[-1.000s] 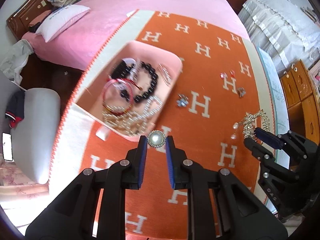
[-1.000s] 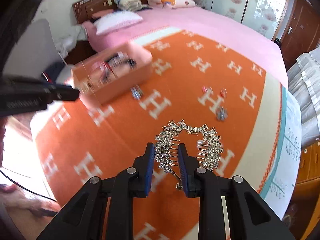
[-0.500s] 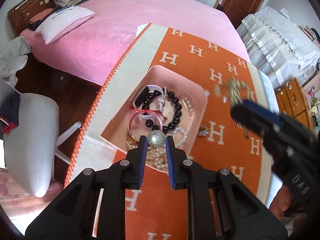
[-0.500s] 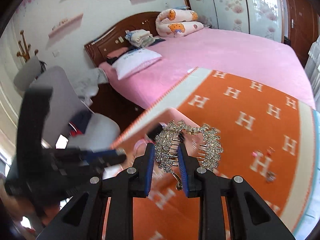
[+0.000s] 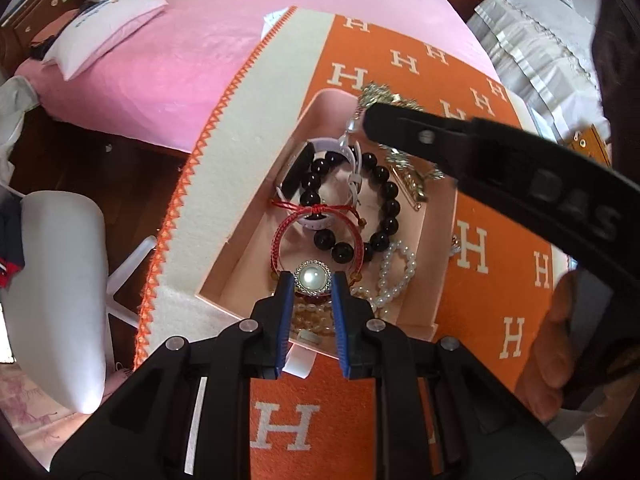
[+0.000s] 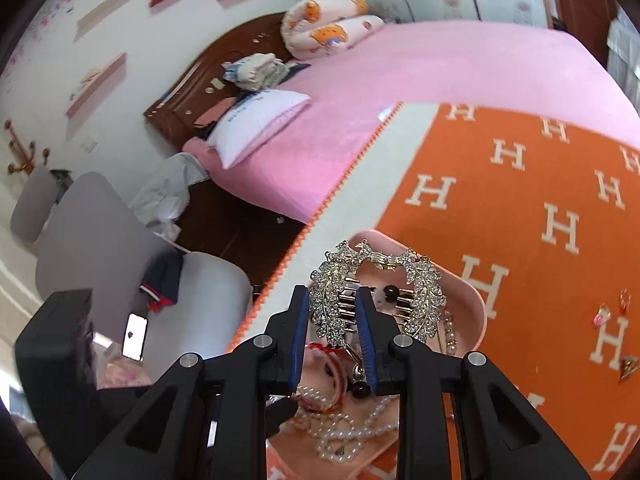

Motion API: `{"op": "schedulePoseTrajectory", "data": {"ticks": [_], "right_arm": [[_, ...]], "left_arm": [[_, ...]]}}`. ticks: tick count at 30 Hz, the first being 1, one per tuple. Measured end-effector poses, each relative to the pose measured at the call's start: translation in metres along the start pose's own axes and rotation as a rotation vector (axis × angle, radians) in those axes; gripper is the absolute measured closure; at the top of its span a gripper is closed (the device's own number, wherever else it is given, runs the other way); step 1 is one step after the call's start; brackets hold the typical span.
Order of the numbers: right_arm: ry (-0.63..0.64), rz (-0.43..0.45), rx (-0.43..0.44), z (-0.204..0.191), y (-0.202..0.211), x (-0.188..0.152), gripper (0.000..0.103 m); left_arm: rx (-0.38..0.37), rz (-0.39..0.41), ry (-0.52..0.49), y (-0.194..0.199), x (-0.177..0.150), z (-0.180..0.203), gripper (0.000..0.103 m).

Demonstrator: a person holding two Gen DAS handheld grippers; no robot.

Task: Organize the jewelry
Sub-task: 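Carry the hair comb and pearl earring into the tray and open both tools, then lift both open tools out of the tray toward the blue flower pieces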

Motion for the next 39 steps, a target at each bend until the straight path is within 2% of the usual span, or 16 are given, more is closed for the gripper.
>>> {"op": "schedulePoseTrajectory", "data": {"ticks": [3, 6, 8, 10, 13, 28, 39], "right_arm": [[-0.023, -0.058, -0.047, 0.019, -0.024, -0.009, 0.077], [-0.053, -0.079, -0.036, 0.029, -0.033, -0.019, 0.068], [-0.05, -0.063, -0.032, 0.031, -0.031, -0.022, 0.068], [-0.041, -0.054, -0.04, 0.03, -0.028, -0.024, 0.067], [-0.054, -0.048, -0.04, 0.032, -0.021, -0.032, 0.067], [-0.001, -0.055, -0.073, 0.026, 0.033, -0.084, 0.068], [0.047, -0.07, -0.104, 0.024, 0.064, -0.116, 0.068]], "left_arm": [[0.003, -0.018, 0.001, -0.007, 0.0, -0.001, 0.086], [0.005, -0.034, -0.004, -0.012, 0.001, -0.003, 0.085], [0.01, -0.033, -0.005, -0.013, 0.002, -0.003, 0.08], [0.009, -0.028, -0.004, -0.013, 0.004, -0.003, 0.068], [0.014, -0.014, -0.003, -0.01, 0.006, -0.003, 0.06], [0.049, 0.019, -0.019, 0.01, -0.001, -0.002, 0.06], [0.064, 0.015, -0.057, 0.017, -0.026, 0.018, 0.06]]}}
Point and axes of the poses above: each gripper's, at about its wrist camera, not at the fingertips, and y roughly against the way its jaws point, z to its right, x to its top, the point moved 9 cm from there along -y, roughly the way its jaws point, and after that the axes turned 13 degrees about y, right-handed, at the moved point
